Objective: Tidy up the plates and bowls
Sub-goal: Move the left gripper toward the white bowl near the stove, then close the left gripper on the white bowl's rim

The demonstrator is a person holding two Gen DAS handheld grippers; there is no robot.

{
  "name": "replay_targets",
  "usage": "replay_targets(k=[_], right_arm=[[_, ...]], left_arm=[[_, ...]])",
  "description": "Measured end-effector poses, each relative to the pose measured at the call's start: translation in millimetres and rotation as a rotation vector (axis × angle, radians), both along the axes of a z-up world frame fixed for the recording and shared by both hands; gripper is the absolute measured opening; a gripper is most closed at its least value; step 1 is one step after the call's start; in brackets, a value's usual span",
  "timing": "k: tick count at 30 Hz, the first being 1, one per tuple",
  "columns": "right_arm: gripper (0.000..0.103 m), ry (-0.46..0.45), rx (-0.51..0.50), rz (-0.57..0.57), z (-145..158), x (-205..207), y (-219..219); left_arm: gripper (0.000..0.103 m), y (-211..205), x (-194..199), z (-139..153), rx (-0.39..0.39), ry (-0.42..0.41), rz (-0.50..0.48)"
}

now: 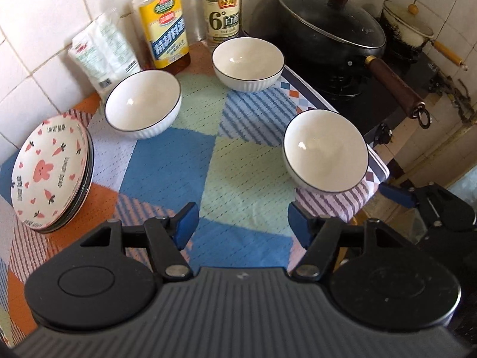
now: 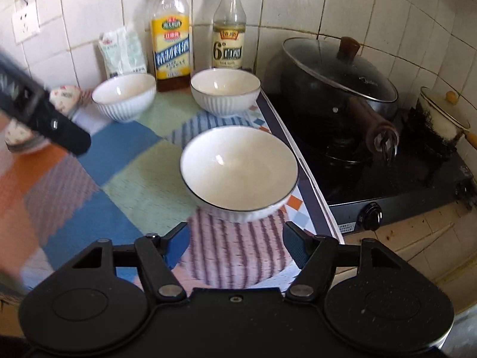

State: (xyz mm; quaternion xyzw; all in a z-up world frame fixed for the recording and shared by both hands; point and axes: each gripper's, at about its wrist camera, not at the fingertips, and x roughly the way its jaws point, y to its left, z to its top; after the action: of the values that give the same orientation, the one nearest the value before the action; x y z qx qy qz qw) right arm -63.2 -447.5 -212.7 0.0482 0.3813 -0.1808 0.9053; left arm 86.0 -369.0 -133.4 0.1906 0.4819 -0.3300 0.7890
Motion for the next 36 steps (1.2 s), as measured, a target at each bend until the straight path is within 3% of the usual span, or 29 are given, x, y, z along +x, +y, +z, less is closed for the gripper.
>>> replay_targets(k=[4, 7, 17, 26, 29, 32, 34, 36], right_arm=[[0.075, 0.007, 0.004, 0.070, -17.3, 5.9, -12.8], [0.086, -0.002, 0.024, 0.090, -28.8, 10.8, -22.0], [0.090, -0.111, 0.024, 0.133, -53.4, 24.2, -36.7], [0.095, -0.156, 0.044, 0.155, -63.7, 37.5, -46.9], [0.097, -0.175, 0.020, 0.180, -65.7, 38.0, -48.6], [0.097, -0.176, 0.024, 0.193, -64.6, 38.9, -50.6], [0.097, -0.172, 0.025, 0.199, -62.8, 40.5, -50.6], [0.097, -0.174, 0.025, 0.214, -61.8, 41.7, -51.3]], left_arm=[[0.066, -20.7, -0.9, -8.3, -0.004, -0.001, 0.015], [0.070, -35.0, 0.6, -15.1, -0.010, 0.007, 0.039], [0.071, -76.3, 19.4, -51.3, 0.027, 0.009, 0.071], [0.071, -92.5, 37.3, -80.8, 0.049, 0.089, 0.116], [0.068, -96.1, 40.5, -87.8, 0.060, 0.123, 0.108], [0.066, -96.3, 45.5, -94.1, 0.043, 0.218, 0.124], [0.059, -97.4, 44.4, -96.1, 0.046, 0.218, 0.122], [0.043, -98.6, 42.5, -97.5, 0.056, 0.198, 0.110]])
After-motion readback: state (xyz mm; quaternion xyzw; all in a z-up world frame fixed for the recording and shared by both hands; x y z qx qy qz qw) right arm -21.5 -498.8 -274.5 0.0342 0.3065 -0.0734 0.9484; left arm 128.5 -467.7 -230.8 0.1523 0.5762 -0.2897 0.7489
